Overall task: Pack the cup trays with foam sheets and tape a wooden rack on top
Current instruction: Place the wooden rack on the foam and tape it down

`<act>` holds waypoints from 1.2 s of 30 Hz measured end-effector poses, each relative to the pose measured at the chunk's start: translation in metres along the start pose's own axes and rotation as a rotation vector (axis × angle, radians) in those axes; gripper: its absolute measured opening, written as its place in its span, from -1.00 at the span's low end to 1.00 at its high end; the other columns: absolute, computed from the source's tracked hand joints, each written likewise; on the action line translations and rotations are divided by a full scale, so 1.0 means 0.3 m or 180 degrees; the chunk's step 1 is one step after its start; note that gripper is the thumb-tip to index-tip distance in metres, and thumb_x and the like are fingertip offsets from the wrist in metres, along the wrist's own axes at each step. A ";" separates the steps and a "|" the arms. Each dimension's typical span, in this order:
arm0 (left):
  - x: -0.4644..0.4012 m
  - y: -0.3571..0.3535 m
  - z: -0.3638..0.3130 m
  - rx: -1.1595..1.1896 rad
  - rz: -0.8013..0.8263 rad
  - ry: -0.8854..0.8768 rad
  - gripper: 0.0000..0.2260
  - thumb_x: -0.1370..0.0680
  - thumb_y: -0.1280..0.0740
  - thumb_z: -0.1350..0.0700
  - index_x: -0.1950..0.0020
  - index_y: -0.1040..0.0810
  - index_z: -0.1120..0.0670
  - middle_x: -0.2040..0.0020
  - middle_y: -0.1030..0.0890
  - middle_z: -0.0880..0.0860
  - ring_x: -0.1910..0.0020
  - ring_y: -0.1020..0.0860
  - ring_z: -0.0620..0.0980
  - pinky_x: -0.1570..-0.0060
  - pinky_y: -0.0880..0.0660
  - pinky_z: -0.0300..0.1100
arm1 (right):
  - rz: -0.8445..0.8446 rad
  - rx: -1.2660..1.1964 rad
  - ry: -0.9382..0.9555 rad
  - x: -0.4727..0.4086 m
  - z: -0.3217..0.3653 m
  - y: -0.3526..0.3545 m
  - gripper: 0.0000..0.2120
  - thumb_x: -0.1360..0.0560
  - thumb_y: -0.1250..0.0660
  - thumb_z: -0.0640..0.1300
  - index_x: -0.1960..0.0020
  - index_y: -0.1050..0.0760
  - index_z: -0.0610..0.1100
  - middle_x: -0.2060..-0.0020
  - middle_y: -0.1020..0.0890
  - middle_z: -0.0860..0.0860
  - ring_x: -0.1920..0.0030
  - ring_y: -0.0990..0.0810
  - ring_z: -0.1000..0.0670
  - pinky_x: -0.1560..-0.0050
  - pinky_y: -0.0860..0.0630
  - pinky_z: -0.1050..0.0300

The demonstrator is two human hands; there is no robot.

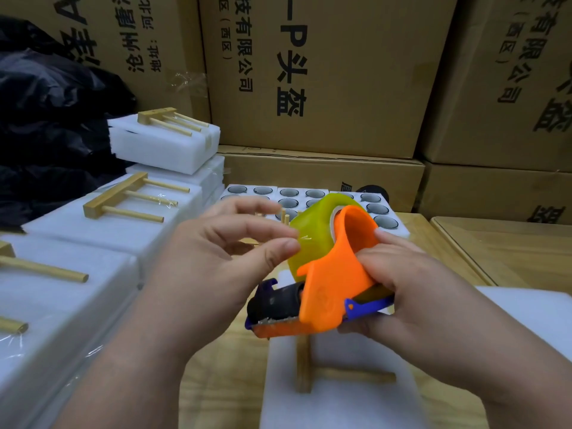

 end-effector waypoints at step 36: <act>0.009 0.156 0.014 0.0774 -0.1111 0.0662 -0.94 -0.38 -0.59 -0.01 0.19 -0.77 -0.10 0.25 -0.74 0.00 0.21 -0.73 -0.07 0.03 -0.63 -0.08 | 0.0174 -0.0412 -0.0922 0.088 -0.133 0.380 -0.54 -0.37 -0.49 0.24 -0.17 -0.64 0.02 0.16 -0.75 -0.03 0.25 -0.74 -0.02 0.33 -0.61 0.30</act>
Point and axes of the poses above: each hand's wrist, its own x-axis away from the middle knuckle, its own y-axis out of the back of the hand, z = x × y, the point moved 4 cm from there along -x, towards the middle knuckle
